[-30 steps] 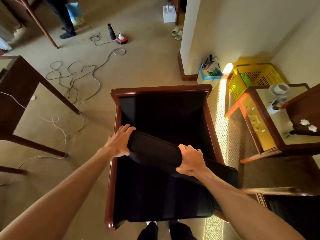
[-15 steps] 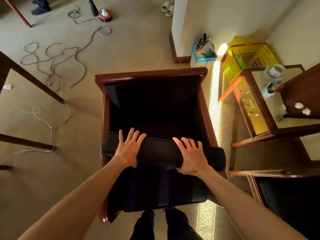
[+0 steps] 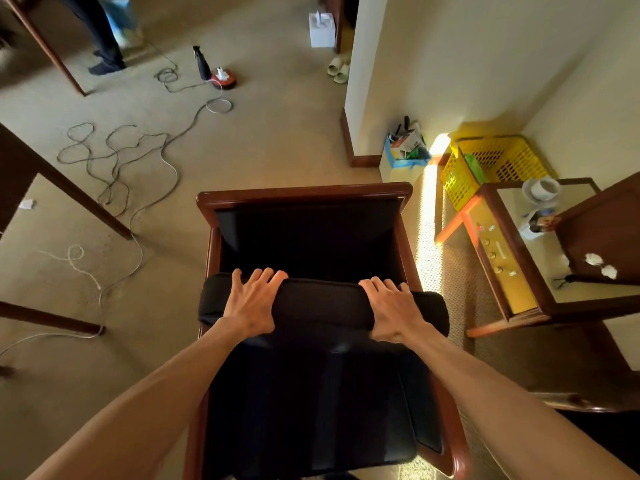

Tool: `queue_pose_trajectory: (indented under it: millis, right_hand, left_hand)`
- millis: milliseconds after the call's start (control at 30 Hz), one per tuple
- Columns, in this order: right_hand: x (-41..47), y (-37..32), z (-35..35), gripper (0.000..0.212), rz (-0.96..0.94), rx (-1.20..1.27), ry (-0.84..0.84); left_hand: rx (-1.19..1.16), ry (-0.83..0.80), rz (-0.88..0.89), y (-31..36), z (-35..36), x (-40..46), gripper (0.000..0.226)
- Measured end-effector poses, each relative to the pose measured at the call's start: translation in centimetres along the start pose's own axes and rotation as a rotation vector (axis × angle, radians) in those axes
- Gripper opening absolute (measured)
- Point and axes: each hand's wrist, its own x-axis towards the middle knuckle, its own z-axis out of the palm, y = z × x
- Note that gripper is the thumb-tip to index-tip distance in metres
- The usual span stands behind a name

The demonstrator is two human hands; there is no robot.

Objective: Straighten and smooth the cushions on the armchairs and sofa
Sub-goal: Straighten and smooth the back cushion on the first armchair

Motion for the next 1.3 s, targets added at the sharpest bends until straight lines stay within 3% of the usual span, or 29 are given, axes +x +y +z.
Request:
queue_pose_trajectory:
  millis: [300, 733, 1033, 1300]
  right_hand:
    - [5.3, 1.2, -2.9, 0.099, -0.024, -0.109, 0.114]
    - [6.8, 1.2, 3.8, 0.095, 0.003, -0.112, 0.157]
    - [10.8, 2.4, 2.5, 0.120, 0.025, -0.093, 0.150]
    - [13.8, 3.0, 1.8, 0.098, 0.198, -0.011, 0.194]
  left_hand:
    - [0.021, 0.126, -0.119, -1.5, -0.9, 2.7, 0.100]
    - [-0.009, 0.128, -0.206, -0.7, 5.8, 3.8, 0.108]
    - [-0.043, 0.059, -0.197, -3.0, 4.3, 7.8, 0.113]
    - [-0.136, 0.079, -0.239, -4.9, 2.4, 12.7, 0.119]
